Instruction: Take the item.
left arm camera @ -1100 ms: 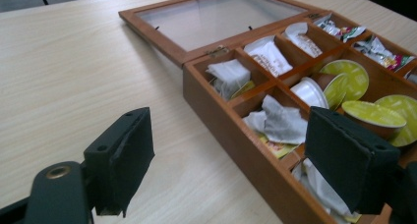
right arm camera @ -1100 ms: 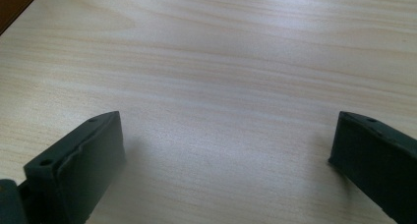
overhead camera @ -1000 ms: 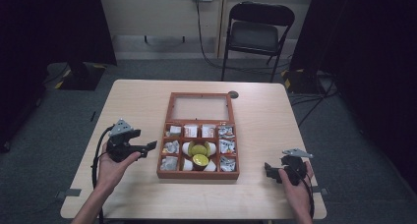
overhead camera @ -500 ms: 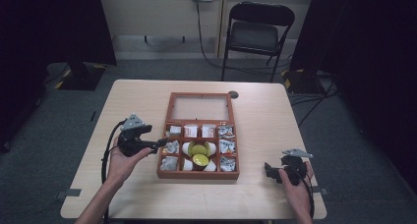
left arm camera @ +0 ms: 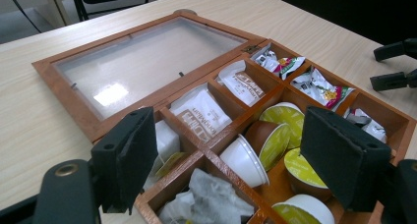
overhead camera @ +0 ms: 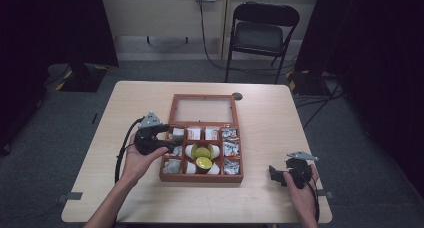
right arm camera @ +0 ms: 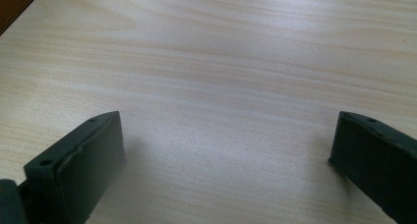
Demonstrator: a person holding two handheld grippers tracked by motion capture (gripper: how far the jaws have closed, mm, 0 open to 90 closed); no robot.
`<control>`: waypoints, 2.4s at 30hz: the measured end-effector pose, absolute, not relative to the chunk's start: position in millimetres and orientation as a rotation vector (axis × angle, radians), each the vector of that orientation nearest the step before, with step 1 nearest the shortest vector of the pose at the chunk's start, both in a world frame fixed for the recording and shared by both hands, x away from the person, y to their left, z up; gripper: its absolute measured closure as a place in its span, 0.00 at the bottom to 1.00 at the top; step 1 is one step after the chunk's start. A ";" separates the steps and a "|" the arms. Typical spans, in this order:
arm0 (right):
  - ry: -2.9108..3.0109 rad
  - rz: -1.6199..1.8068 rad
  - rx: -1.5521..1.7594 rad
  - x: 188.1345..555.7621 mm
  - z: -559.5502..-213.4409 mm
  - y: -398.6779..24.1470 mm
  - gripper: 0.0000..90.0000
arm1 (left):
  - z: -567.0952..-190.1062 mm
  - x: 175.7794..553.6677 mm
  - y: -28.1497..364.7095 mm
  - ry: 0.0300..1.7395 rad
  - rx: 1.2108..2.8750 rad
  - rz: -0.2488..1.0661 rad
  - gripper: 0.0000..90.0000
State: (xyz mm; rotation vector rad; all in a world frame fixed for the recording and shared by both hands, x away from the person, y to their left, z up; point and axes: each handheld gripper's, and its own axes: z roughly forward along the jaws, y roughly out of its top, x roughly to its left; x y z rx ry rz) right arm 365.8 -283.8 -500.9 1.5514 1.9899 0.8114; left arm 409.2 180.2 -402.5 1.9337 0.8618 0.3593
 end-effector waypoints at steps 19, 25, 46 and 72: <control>1.991 0.811 1.551 365.7 -500.9 -283.9 0.00 | -417.6 405.9 152.8 0.788 2.029 0.283 0.26; 1.990 0.811 1.552 365.5 -500.9 -283.8 0.00 | -422.7 404.5 141.2 0.763 2.054 0.244 0.27; 1.986 0.810 1.556 361.4 -500.8 -284.4 0.00 | -444.9 402.8 108.6 0.730 2.173 0.123 0.32; 1.982 0.809 1.562 360.3 -500.8 -284.6 0.00 | -461.0 407.1 83.2 0.704 2.376 0.112 0.38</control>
